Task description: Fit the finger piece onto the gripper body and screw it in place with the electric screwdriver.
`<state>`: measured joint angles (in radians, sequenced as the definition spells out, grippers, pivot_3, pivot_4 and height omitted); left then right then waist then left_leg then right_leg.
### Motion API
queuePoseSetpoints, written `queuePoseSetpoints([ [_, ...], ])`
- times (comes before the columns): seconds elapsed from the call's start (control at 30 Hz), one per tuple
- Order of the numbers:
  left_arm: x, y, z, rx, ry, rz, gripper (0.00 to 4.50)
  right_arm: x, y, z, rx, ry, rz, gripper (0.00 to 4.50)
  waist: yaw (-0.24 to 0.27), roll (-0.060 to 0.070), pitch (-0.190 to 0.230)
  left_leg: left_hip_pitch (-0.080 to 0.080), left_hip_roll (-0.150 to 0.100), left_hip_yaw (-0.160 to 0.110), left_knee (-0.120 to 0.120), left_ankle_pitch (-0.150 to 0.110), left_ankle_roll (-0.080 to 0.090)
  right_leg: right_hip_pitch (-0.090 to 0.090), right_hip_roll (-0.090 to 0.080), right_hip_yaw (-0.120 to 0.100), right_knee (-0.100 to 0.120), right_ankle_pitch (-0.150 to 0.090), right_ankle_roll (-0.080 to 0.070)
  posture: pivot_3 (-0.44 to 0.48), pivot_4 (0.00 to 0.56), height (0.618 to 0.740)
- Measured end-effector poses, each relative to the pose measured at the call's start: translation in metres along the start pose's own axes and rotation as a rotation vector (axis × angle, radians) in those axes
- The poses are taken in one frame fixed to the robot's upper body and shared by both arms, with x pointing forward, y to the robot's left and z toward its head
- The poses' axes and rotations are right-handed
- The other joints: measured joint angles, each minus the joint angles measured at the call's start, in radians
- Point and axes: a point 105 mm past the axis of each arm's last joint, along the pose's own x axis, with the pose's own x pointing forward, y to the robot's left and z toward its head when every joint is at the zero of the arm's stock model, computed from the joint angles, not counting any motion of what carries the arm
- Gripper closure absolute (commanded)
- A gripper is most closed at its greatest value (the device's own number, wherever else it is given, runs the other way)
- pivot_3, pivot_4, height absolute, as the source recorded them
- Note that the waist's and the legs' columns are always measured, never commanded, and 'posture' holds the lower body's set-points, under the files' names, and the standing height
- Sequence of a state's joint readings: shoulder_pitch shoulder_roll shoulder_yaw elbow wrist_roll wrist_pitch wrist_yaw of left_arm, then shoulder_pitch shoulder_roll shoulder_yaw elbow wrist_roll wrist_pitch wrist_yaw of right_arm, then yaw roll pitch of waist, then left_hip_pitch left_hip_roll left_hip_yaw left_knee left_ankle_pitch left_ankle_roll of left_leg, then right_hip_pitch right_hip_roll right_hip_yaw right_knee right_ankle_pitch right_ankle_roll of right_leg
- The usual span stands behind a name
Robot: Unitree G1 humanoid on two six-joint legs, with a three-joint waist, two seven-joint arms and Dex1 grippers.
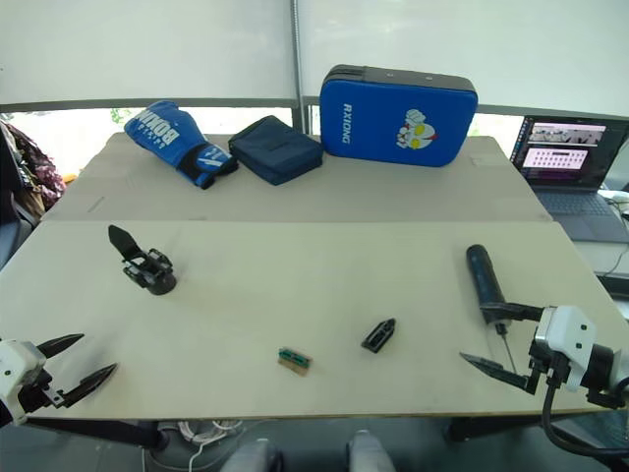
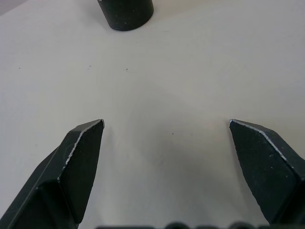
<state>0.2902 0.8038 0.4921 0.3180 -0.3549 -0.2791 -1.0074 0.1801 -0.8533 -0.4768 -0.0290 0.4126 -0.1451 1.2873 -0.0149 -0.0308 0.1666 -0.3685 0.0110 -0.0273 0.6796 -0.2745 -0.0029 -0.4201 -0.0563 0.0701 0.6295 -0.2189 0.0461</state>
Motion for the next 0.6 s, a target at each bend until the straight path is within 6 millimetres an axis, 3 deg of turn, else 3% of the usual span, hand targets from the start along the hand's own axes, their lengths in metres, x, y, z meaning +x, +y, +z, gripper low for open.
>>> queuePoseSetpoints([
  [0.1, -0.002, 0.001, 0.004, -0.053, -0.035, 0.036, 0.07, 0.005, 0.002, 0.003, 0.022, -0.012, 0.01, 0.0, 0.0, 0.0, 0.0, 0.0, 0.002, 0.0, 0.0, 0.0, 0.0, 0.0, 0.0, 0.0, 0.0, 0.0, 0.0, 0.0, 0.15, 0.74],
  [0.2, -0.004, 0.006, 0.018, -0.183, -0.135, 0.112, 0.07, 0.027, 0.01, 0.021, 0.07, -0.105, 0.035, 0.0, -0.004, 0.0, 0.0, 0.0, 0.003, -0.001, 0.0, 0.0, 0.0, -0.001, 0.001, 0.0, 0.001, 0.0, 0.0, 0.0, 0.15, 0.74],
  [0.3, -0.012, 0.009, 0.021, -0.27, -0.189, 0.182, 0.07, 0.041, 0.004, 0.043, 0.069, -0.246, -0.008, 0.0, -0.008, 0.001, 0.0, 0.0, 0.003, 0.0, 0.0, 0.0, 0.0, -0.001, 0.001, 0.001, 0.0, 0.0, 0.0, 0.0, 0.15, 0.74],
  [0.4, -0.02, 0.008, 0.008, -0.362, -0.213, 0.312, 0.07, 0.055, 0.003, 0.073, 0.044, -0.423, -0.036, 0.0, -0.01, 0.001, 0.0, 0.0, 0.002, -0.001, 0.0, 0.0, 0.0, -0.001, 0.001, 0.001, 0.0, 0.001, -0.001, 0.0, 0.15, 0.74],
  [0.6, -0.032, -0.001, -0.018, -0.453, -0.179, 0.465, 0.07, 0.071, 0.017, 0.095, 0.004, -0.546, -0.019, 0.0, 0.003, -0.001, -0.001, 0.0, 0.001, 0.0, 0.001, 0.0, 0.0, 0.0, 0.0, 0.0, 0.0, 0.001, -0.001, 0.0, 0.15, 0.74],
])
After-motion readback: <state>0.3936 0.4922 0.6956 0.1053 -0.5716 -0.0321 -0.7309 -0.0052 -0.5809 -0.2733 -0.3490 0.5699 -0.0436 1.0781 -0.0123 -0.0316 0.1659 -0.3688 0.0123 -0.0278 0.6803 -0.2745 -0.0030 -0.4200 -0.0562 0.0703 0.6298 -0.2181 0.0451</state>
